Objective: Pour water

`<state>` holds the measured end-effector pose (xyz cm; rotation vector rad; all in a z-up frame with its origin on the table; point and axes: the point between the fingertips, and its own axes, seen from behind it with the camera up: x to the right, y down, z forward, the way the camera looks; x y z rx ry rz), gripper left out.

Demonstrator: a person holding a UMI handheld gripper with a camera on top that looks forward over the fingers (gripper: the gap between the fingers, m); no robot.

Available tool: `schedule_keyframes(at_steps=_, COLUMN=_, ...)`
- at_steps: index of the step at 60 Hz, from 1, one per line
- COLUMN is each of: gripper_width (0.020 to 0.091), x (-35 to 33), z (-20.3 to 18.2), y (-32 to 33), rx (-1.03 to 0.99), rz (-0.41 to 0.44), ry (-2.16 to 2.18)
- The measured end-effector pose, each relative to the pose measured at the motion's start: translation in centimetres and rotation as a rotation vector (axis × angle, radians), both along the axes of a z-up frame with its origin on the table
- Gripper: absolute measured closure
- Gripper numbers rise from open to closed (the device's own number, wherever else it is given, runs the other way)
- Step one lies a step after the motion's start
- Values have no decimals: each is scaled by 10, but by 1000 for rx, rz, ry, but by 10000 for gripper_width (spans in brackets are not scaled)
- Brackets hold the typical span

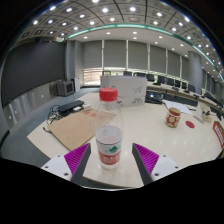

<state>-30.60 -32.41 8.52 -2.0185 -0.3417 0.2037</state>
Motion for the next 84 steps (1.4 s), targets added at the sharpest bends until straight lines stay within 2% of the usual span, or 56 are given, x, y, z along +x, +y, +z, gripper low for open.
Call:
schedule_keyframes(at_steps=3, gripper_width=262, x=-9, z=-4, y=15, rx=14, rz=-20, ry=6)
schedule_keyframes(at_steps=6, gripper_width=332, x=-15, z=-8, y=29, rx=27, rz=-41, ry=15)
schedule_keyframes(at_steps=9, gripper_width=456, x=-17, z=-9, y=41, rx=42, rz=-67, ry=26)
schedule_keyframes(at_steps=11, gripper_width=562, x=-20, z=-9, y=47, rx=57, rz=-74, ry=35)
schedule_keyframes(at_steps=16, gripper_width=590, x=-24, z=-7, y=58, rx=76, rz=-72, ry=40)
schedule_keyframes(at_steps=20, gripper_width=643, x=-24, z=-4, y=62, rx=84, rz=-64, ry=51)
schedule_keyframes(at_steps=29, gripper_width=725, x=-13, z=32, y=83, rx=113, rz=-101, ry=118)
schedule_keyframes(at_steps=38, gripper_width=725, x=-4, z=87, y=124, rx=106, rz=-118, ry=334)
schedule_keyframes(at_steps=50, gripper_width=727, x=19, z=169, y=201, rx=-21, rz=-129, ry=921)
schedule_keyframes(at_steps=58, gripper_width=727, x=57, z=195, y=260, rx=-158, rz=-158, ry=1381)
schedule_keyframes(at_steps=64, gripper_width=727, x=92, z=198, y=291, rx=-258, rz=-189, ry=1669)
schedule_keyframes(at_steps=69, gripper_width=728, x=108, z=177, y=320, rx=-311, rz=-216, ry=1809)
schedule_keyframes(at_steps=84, gripper_width=725, x=144, z=126, y=347, rx=-453, rz=-327, ry=2097)
